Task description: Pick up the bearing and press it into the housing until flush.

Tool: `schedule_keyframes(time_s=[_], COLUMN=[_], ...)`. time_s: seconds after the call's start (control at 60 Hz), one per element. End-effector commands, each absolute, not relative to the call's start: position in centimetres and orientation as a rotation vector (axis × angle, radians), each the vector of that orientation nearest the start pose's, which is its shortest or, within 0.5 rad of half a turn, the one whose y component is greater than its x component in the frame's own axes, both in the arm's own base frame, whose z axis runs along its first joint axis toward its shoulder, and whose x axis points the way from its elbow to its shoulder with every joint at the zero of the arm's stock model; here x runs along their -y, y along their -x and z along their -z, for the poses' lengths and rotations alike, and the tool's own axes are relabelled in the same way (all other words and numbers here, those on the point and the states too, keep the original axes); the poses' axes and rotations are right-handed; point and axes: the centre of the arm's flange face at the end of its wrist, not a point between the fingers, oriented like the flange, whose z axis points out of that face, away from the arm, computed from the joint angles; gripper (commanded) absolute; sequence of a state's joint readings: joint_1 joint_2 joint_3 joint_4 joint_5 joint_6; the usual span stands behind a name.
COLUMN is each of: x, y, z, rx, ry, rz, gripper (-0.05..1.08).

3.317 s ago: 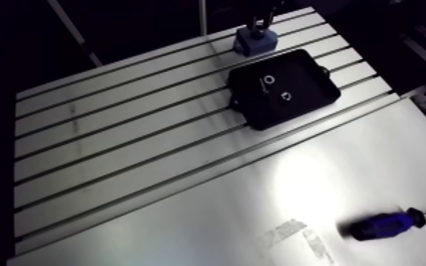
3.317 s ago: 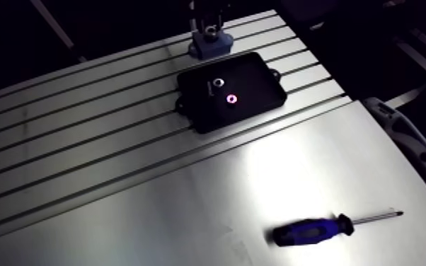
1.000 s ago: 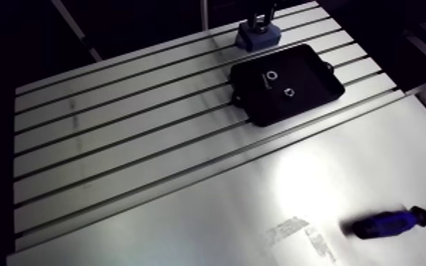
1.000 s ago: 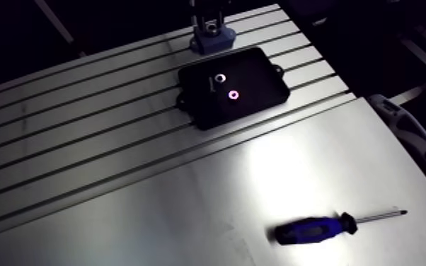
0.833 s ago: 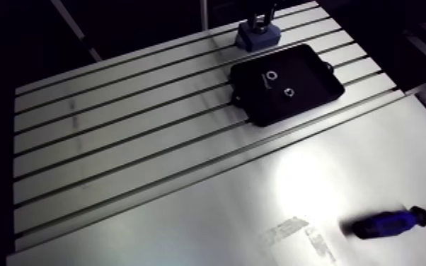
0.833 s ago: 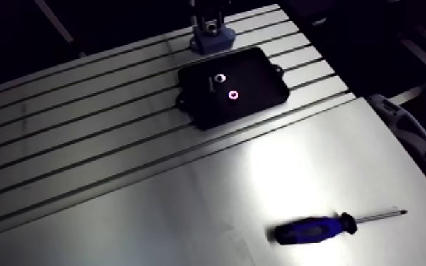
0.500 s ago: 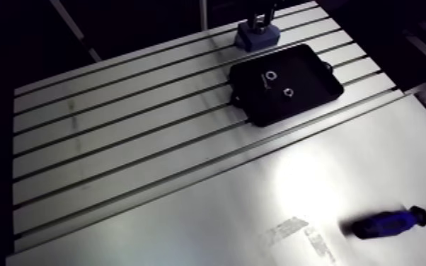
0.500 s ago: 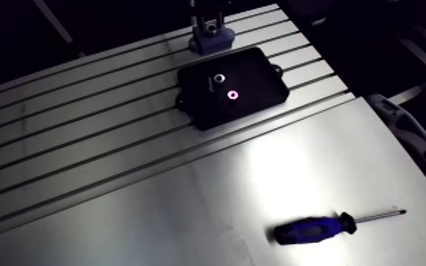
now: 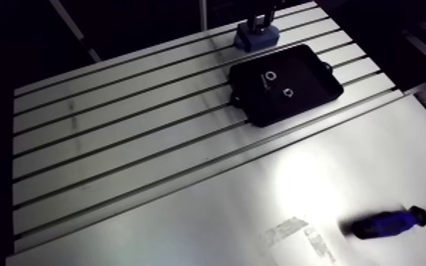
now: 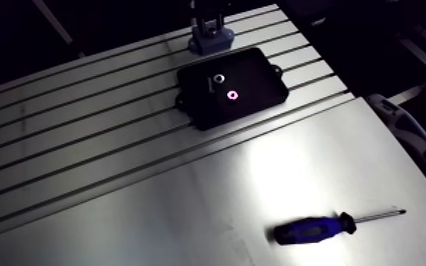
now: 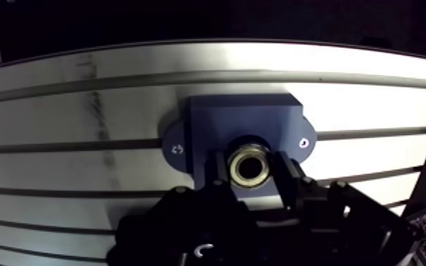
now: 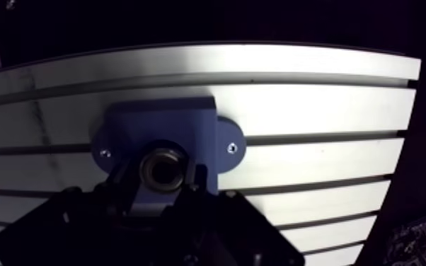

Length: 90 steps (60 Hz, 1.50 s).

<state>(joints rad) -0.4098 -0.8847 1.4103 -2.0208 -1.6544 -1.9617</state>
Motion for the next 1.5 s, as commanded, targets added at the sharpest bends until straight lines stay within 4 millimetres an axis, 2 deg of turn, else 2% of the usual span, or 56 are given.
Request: schedule_keyframes(time_s=[0.017,1.5], x=[-16.45,-16.47], y=[69.26,69.32], z=[-18.82,-18.90], rx=[-3.039,-3.041], ry=[-0.024,-0.025], rz=[-0.073,-0.074], gripper=[0.59,0.59])
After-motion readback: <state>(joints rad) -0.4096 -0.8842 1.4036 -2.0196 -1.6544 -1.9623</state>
